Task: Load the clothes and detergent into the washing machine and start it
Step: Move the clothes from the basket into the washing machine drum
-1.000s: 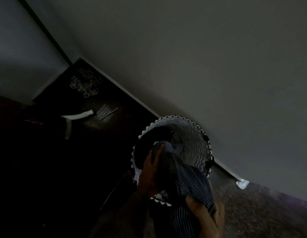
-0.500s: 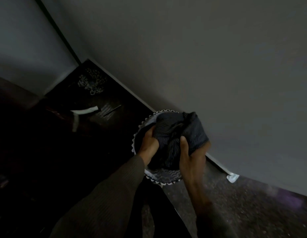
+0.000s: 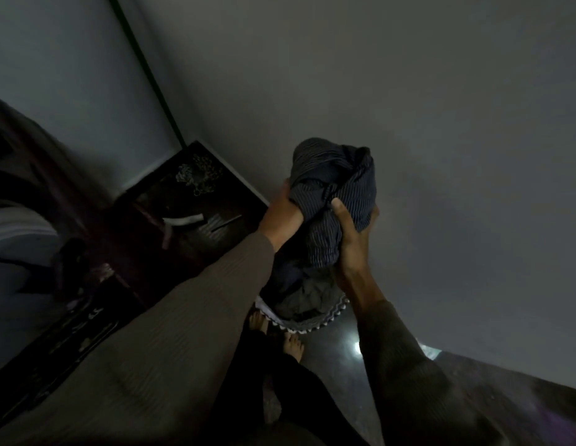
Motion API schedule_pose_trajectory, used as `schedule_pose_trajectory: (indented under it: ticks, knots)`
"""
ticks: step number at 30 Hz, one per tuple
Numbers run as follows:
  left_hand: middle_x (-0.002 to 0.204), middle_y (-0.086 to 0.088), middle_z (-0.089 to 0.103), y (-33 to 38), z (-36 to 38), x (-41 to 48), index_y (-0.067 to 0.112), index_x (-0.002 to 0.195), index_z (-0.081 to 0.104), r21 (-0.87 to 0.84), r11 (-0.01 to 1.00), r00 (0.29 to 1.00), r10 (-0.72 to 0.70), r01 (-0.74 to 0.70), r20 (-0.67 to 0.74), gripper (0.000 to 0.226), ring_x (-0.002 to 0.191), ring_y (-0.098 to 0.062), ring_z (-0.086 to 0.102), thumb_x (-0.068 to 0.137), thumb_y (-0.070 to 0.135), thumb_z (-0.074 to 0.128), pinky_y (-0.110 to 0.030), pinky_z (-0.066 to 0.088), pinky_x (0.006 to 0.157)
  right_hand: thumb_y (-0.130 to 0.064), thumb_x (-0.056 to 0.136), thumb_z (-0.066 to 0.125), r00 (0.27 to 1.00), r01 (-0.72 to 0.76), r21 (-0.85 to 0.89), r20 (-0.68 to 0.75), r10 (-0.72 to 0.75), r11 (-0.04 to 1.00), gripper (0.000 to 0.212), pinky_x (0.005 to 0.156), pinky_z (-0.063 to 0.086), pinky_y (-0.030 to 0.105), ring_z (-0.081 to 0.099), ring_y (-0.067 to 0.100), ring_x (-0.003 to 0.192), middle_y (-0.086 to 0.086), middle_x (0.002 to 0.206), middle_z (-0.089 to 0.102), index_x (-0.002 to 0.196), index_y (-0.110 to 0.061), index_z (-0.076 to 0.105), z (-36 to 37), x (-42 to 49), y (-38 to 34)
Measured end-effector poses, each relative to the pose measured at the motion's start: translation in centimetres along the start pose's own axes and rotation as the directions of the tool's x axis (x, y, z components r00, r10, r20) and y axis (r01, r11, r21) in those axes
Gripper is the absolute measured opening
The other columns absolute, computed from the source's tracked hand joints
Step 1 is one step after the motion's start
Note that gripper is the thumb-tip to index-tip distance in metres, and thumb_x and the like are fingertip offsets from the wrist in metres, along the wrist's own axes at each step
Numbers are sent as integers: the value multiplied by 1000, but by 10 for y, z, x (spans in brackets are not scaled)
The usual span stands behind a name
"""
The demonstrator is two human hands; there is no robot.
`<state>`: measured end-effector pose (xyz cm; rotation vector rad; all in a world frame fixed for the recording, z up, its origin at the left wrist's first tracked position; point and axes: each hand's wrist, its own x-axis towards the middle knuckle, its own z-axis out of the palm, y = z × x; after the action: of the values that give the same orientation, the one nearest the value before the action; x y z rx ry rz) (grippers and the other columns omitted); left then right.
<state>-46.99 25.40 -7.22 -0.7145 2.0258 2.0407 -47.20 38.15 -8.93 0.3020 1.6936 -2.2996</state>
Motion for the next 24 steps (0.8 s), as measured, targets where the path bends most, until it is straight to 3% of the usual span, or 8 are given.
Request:
schedule_pose_trajectory:
  ticks: [3, 5, 8, 10, 13, 16, 18, 24]
  knots:
    - [118, 1, 64, 26, -5, -16, 23, 129, 52, 245, 949, 941, 256, -200, -221, 37, 104, -17, 62, 96, 39, 58, -40, 55, 90, -25, 88, 71, 1000, 4, 111, 4, -5, 994, 68, 98, 52, 42, 59, 17, 119, -1, 136, 54, 143, -29, 32, 19, -3, -26]
    - [95, 8, 66, 35, -14, -35, 21, 117, 56, 309, 911, 822, 388, -273, -417, 27, 85, -7, 63, 92, 31, 63, -24, 55, 73, -28, 85, 74, 1000, -3, 172, 13, 1, 985, 69, 94, 54, 43, 60, 25, 117, 7, 135, 56, 144, -23, 37, 32, -4, -46]
    - [102, 8, 64, 34, -31, -56, 24, 119, 55, 116, 959, 805, 281, -260, -522, 45, 93, -5, 63, 87, 54, 65, -13, 49, 72, -44, 91, 60, 994, -91, 372, 98, 58, 924, 62, 77, 58, 34, 67, 24, 95, 13, 122, 64, 141, -9, 48, 48, -7, -78]
    - [119, 7, 59, 26, -41, -63, 27, 130, 48, -109, 988, 908, 51, -106, -415, 63, 115, -16, 57, 85, 70, 53, -25, 47, 91, -45, 96, 48, 986, -139, 526, 149, 71, 839, 54, 79, 58, 30, 69, 19, 96, 7, 117, 69, 137, -11, 53, 53, -10, -97]
    - [153, -7, 36, 12, -49, -71, 36, 151, 28, -478, 851, 942, -311, 218, -123, 92, 140, -34, 35, 75, 85, 44, -53, 34, 112, -52, 63, 82, 971, -197, 615, 228, 66, 763, 83, 88, 57, 42, 65, 30, 111, 9, 125, 67, 135, -19, 57, 69, -26, -127]
    - [154, -18, 37, 11, -56, -79, 35, 150, 35, -767, 608, 973, -216, 203, 86, 114, 134, -43, 43, 52, 87, 63, -63, 39, 106, -52, 92, 53, 950, -303, 677, 269, 158, 671, 52, 61, 61, 43, 74, 33, 77, 16, 94, 74, 104, -6, 73, 85, -42, -141]
    - [148, -19, 46, 25, -61, -87, 24, 146, 46, -862, 469, 981, -116, 193, 157, 108, 131, -43, 49, 57, 82, 66, -63, 41, 105, -46, 101, 39, 930, -365, 689, 300, 212, 627, 65, 55, 60, 45, 73, 35, 66, 20, 84, 74, 80, 2, 77, 94, -50, -139]
    - [133, -16, 62, 64, -99, -129, 10, 122, 69, -893, 449, 999, 20, 26, 40, 75, 123, -34, 59, 89, 72, 41, -52, 42, 107, -21, 91, 49, 899, -424, 618, 375, 225, 662, 42, 72, 59, 38, 70, 27, 68, 16, 73, 73, 66, 1, 76, 136, -85, -118]
